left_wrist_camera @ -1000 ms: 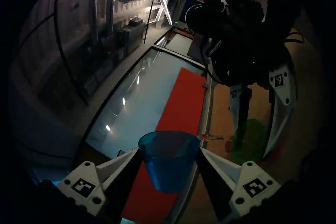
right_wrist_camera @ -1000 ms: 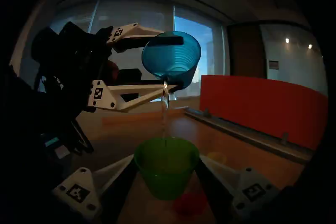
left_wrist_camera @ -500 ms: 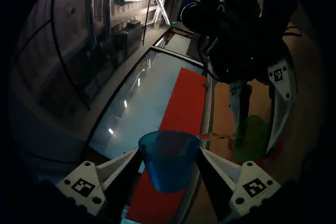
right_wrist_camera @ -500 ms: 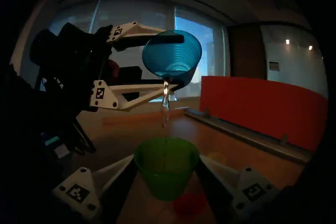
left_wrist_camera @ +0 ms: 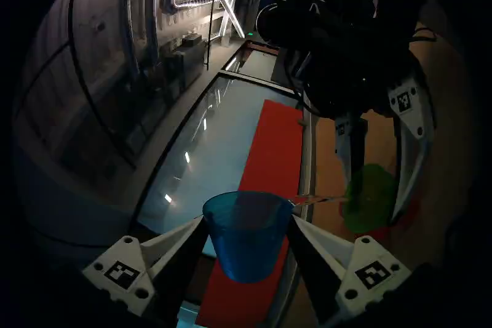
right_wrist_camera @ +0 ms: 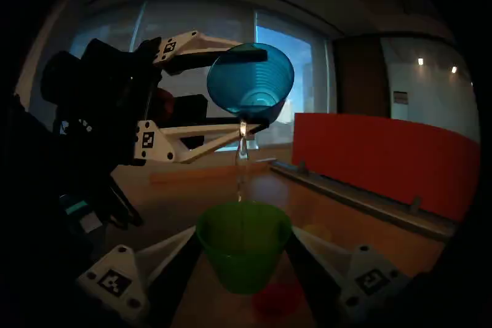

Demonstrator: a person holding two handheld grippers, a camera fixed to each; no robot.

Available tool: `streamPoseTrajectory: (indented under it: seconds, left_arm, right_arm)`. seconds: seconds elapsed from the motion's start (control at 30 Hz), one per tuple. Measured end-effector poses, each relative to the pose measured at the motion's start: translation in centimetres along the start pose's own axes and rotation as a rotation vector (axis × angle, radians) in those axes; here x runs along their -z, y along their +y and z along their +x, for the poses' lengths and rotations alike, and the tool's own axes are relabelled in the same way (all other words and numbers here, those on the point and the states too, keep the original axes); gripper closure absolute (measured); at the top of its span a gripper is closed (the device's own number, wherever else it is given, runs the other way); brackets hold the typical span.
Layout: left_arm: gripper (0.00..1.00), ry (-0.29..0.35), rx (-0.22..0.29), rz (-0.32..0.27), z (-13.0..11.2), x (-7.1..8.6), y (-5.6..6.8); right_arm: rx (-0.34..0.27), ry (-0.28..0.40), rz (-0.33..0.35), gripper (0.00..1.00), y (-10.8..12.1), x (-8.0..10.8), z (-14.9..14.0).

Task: Pour water

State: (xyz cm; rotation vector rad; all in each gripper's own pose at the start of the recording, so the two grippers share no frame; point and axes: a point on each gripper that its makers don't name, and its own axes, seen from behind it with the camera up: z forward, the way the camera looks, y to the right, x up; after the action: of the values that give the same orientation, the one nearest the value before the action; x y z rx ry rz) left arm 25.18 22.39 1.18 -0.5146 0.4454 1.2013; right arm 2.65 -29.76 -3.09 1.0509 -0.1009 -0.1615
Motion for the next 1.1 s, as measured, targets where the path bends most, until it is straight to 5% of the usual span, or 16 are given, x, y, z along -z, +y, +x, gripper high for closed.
streamPoseTrajectory:
  seconds: [1.1]
  left_arm:
    - [0.15, 0.015, -0.161, 0.024, 0.73, -0.19, -0.51]
  right_arm:
    - [0.010, 0.009, 0.000, 0.10, -0.26, -0.10, 0.67]
